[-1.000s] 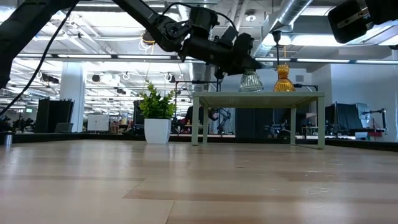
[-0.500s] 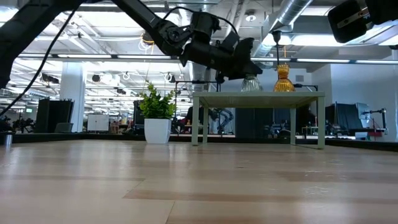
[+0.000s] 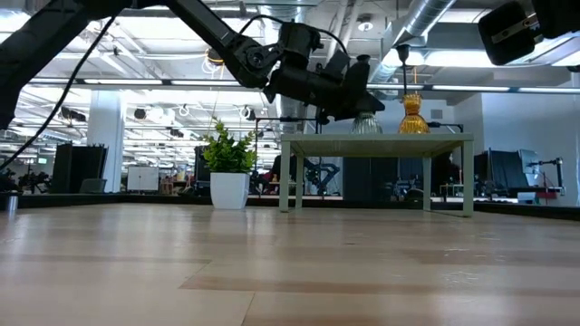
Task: Pick & Place candle stick holders
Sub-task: Put the white glass candle holder on the shelf, then adjust the white glass candle holder on the shelf
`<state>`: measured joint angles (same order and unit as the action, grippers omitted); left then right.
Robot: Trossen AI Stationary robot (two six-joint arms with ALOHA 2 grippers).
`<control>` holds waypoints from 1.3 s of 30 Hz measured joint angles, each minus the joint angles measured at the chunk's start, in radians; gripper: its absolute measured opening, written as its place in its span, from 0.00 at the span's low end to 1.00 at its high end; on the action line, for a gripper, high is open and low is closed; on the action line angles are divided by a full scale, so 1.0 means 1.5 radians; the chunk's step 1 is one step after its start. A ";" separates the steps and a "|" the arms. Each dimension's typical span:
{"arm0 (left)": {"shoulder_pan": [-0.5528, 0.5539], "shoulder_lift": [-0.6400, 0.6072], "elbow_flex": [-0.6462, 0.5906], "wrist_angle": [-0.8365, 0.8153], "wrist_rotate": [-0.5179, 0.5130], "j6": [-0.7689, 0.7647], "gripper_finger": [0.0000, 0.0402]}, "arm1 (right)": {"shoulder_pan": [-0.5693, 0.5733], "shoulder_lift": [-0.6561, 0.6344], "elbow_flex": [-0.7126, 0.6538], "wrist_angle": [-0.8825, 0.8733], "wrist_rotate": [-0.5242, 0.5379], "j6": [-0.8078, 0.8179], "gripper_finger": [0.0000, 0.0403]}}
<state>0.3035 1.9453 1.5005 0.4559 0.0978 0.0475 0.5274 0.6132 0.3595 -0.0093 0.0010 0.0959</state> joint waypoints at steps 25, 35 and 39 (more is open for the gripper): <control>-0.020 -0.088 -0.004 -0.033 0.002 0.036 0.54 | 0.000 0.000 0.000 -0.010 0.000 0.001 0.00; -0.028 -0.174 -0.003 -0.200 0.002 0.061 0.52 | 0.000 0.000 0.000 -0.009 0.000 0.000 0.00; -0.028 -0.180 -0.003 -0.261 0.000 0.060 0.49 | 0.000 0.000 0.000 -0.009 0.000 0.000 0.00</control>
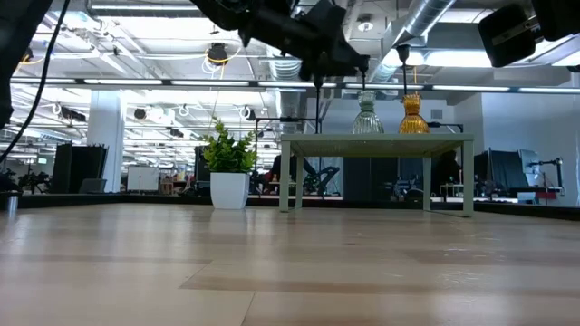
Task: Pick & Place candle stick holders
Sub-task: Adjust the white glass candle holder on the shelf
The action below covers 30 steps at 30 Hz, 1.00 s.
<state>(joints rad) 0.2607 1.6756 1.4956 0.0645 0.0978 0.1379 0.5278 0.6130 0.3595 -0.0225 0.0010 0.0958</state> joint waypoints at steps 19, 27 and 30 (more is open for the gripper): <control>0.001 0.000 -0.111 0.116 0.001 -0.003 0.02 | 0.000 0.000 0.000 0.000 0.000 0.000 0.00; 0.001 0.000 -0.124 0.148 0.000 -0.003 0.01 | 0.000 0.000 0.000 0.001 0.000 -0.001 0.00; 0.002 0.000 -0.124 0.157 0.000 -0.003 0.01 | 0.000 0.000 0.000 0.005 0.000 -0.001 0.00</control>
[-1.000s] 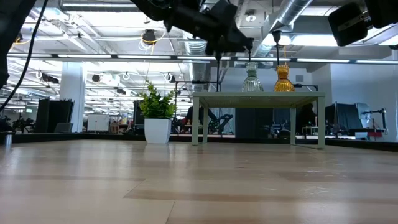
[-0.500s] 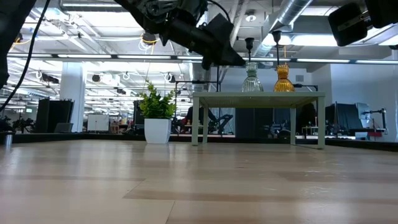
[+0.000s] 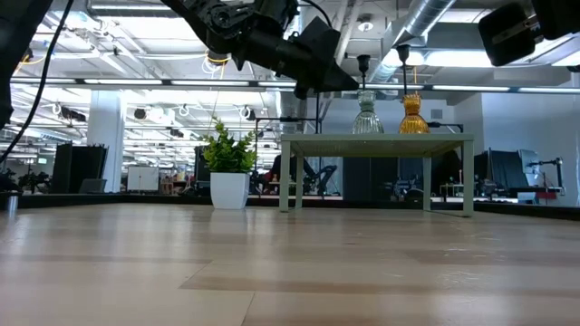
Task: Pick & Place candle stick holders
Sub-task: Adjust the white glass candle holder on the shelf
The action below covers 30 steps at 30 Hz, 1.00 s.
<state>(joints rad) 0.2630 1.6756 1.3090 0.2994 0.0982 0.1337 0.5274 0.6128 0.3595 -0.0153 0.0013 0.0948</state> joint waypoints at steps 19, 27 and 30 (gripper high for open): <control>0.000 0.058 -0.001 0.062 0.000 -0.007 0.01 | 0.000 0.000 0.000 0.001 0.000 0.000 0.00; 0.010 0.059 0.000 0.088 0.000 -0.007 0.01 | 0.000 0.000 0.000 0.000 0.000 0.000 0.00; 0.013 0.059 0.000 0.095 0.000 -0.007 0.01 | 0.000 0.000 0.000 0.000 0.000 0.000 0.00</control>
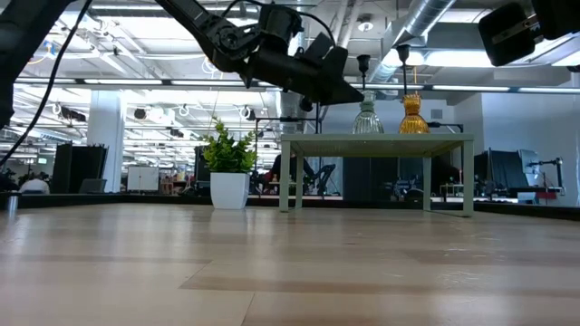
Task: Pick & Place candle stick holders
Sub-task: Adjust the white glass candle holder on the shelf, then move the gold glass candle holder to the center of the table
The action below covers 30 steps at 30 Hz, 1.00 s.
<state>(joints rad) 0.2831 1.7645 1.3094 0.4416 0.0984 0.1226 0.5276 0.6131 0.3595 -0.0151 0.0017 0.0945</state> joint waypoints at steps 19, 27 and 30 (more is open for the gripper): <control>-0.021 -0.002 0.000 0.016 0.002 0.001 0.01 | 0.000 0.000 0.000 0.000 0.000 0.000 0.00; -0.056 -0.089 -0.017 -0.152 0.000 0.055 0.01 | 0.000 0.000 0.000 -0.004 0.000 0.000 0.00; -0.066 -0.168 -0.060 -0.193 -0.001 0.060 0.01 | 0.000 0.000 0.000 -0.006 0.000 0.000 0.00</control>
<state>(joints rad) 0.1834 1.5128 1.2196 0.1515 0.0972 0.2128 0.5274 0.6132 0.3595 -0.0234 0.0018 0.0948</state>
